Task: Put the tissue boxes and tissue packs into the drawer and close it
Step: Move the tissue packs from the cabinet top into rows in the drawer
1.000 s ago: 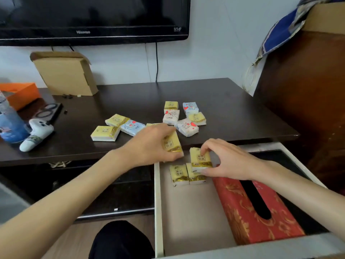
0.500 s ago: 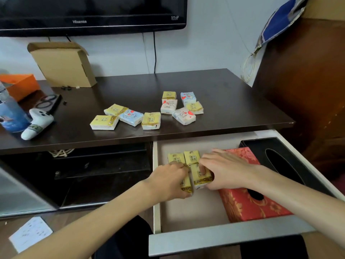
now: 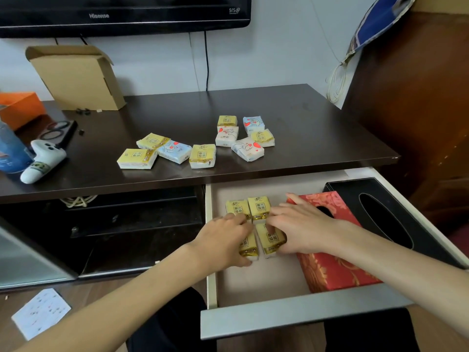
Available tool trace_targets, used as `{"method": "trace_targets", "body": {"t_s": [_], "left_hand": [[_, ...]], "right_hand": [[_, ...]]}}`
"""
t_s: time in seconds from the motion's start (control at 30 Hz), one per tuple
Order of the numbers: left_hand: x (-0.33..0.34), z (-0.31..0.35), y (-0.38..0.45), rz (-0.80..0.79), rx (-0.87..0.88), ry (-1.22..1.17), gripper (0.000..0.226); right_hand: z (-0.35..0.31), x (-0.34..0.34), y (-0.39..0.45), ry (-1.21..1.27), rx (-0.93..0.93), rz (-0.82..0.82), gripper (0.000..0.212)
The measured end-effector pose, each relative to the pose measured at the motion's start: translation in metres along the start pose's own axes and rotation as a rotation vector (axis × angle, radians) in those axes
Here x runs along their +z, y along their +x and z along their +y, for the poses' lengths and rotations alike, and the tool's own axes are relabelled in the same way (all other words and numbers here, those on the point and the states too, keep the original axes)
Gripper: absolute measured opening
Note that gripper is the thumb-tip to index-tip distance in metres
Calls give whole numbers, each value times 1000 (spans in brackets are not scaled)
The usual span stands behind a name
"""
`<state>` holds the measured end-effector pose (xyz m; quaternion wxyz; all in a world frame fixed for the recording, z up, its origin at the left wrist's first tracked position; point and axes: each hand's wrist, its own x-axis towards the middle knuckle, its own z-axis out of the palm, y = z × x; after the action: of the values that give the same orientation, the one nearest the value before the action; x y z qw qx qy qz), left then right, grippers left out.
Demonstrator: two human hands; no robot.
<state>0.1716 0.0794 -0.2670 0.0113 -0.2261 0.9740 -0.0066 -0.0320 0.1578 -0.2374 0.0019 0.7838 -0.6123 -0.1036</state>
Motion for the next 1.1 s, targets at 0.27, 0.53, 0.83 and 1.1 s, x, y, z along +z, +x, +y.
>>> {"method": "trace_targets", "body": {"t_s": [0.27,0.53,0.83,1.1], "left_hand": [[-1,1,7,22,-9,-26,45],[2,-3,12,27,-5,-38,44],[-35,-21,8,173,-64,-237,31],[-121,-115,1,455,-403,-312,14]], "right_hand": [[-6,4,6,-14,16,61,34],[-8,2,6,-5,27,83,35],[12,-35,7,415,118,173,24],[53,-114,79,715,298,447,13]]}}
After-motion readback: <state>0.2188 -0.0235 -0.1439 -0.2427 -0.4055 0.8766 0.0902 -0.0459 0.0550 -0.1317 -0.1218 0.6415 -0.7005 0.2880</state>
